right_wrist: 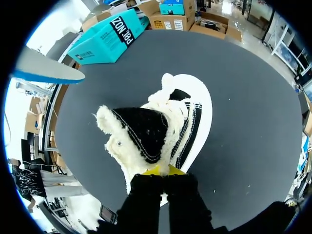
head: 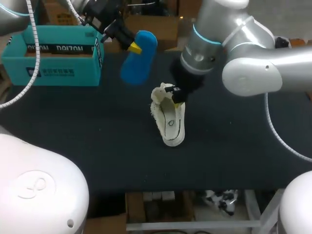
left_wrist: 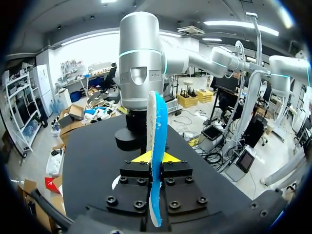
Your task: Open the shoe tongue, take the insole out of the shoe, put the insole back into the shoe, and pack the shoe into the shoebox
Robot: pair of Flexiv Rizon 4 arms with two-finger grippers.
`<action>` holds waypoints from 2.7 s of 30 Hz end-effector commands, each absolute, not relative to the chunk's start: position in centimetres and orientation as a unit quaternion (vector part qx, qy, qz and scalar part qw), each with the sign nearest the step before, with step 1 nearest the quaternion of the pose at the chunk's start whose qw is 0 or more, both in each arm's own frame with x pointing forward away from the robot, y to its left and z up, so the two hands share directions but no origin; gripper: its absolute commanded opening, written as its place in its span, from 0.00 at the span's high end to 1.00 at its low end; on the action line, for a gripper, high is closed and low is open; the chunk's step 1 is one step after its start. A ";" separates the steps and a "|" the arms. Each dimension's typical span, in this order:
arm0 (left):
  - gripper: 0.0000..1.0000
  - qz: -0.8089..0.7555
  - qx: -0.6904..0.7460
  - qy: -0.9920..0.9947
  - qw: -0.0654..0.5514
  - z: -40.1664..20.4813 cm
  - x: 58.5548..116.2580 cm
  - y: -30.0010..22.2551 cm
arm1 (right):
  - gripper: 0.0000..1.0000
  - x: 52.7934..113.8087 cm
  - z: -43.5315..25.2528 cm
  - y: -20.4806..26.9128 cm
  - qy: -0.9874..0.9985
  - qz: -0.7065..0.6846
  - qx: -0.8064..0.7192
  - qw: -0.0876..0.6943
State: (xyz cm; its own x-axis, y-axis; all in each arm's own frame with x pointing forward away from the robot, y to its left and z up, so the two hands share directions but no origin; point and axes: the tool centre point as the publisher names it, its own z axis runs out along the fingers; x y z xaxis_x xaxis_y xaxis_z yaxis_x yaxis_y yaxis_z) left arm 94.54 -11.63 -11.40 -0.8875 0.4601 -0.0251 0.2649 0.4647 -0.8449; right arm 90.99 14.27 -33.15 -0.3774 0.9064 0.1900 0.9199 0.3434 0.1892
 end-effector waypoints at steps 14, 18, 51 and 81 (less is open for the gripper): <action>1.00 0.517 -0.188 -0.823 0.143 -9.2 92.2 -12.4 | 0.00 89.9 -32.2 11.4 -0.810 -0.158 -0.565 0.019; 1.00 0.517 -0.188 -0.823 0.143 -9.2 92.2 -12.4 | 0.00 89.9 -32.2 11.4 -0.810 -0.158 -0.565 0.019; 1.00 0.619 -0.055 -0.771 0.137 -8.8 78.7 -14.5 | 0.00 85.9 -28.2 6.7 -0.726 -0.206 -0.625 0.200; 1.00 0.641 0.014 -0.752 0.151 -8.3 77.9 -16.4 | 0.00 83.3 -27.1 8.2 -0.438 -0.111 -0.746 0.490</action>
State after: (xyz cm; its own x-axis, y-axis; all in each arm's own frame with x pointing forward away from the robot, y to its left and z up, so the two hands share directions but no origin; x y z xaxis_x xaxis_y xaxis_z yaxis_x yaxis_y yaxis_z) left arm 78.04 -16.29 -8.53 -0.9523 0.1804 0.2460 -0.2150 0.1753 -0.9608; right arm 83.04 8.76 -26.44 0.4626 0.6776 0.5717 0.8563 -0.1744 -0.4862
